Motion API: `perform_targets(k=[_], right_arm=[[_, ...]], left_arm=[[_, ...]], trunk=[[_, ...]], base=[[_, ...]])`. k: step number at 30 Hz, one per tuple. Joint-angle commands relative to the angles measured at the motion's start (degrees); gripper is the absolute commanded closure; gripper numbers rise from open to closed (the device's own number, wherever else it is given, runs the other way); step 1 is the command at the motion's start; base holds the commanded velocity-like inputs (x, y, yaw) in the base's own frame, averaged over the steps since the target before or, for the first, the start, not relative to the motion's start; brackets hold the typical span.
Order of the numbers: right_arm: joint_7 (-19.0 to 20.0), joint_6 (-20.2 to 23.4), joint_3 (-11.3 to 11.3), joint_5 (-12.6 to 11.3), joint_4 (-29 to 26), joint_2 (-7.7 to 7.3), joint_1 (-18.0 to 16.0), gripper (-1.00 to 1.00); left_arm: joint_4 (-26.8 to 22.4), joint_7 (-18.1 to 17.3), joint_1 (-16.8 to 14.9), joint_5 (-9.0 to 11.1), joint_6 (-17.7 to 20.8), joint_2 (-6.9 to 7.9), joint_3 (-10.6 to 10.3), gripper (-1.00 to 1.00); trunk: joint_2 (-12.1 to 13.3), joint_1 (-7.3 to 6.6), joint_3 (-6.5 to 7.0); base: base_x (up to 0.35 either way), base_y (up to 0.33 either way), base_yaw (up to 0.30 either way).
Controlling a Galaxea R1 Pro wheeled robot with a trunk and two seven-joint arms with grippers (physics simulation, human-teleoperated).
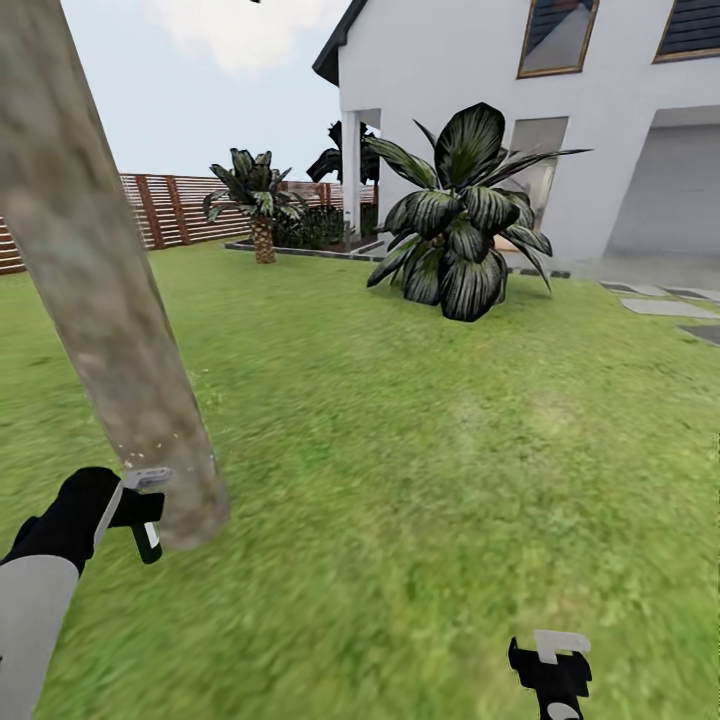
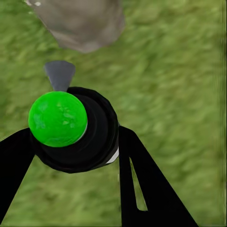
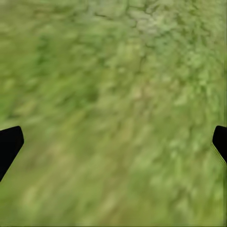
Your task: In the garden, pick up the pesticide atomizer on the floor and spray pesticide onto both trees until each tree trunk is fully covered.
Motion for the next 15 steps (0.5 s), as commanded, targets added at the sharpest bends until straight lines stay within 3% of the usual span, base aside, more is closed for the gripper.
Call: perform_targets(k=[1,10,15], right_arm=[[0.0,0.0,0.0,0.0,0.0,0.0,0.0,-1.0],[0.0,0.0,0.0,0.0,0.0,0.07,0.0,-1.0],[0.0,0.0,0.0,0.0,0.0,0.16,0.0,-1.0]], left_arm=[[0.0,0.0,0.0,0.0,0.0,0.0,0.0,1.0],[0.0,0.0,-0.1,0.0,0.1,0.01,0.1,1.0],[-1.5,0.0,-0.4,0.0,2.0,-0.07,0.0,1.0]], trunk=[[0.0,0.0,0.0],[0.0,0.0,0.0],[0.0,0.0,0.0]], base=[[0.062,-0.263,0.0],[0.014,-0.274,0.01],[0.163,-0.241,0.226]])
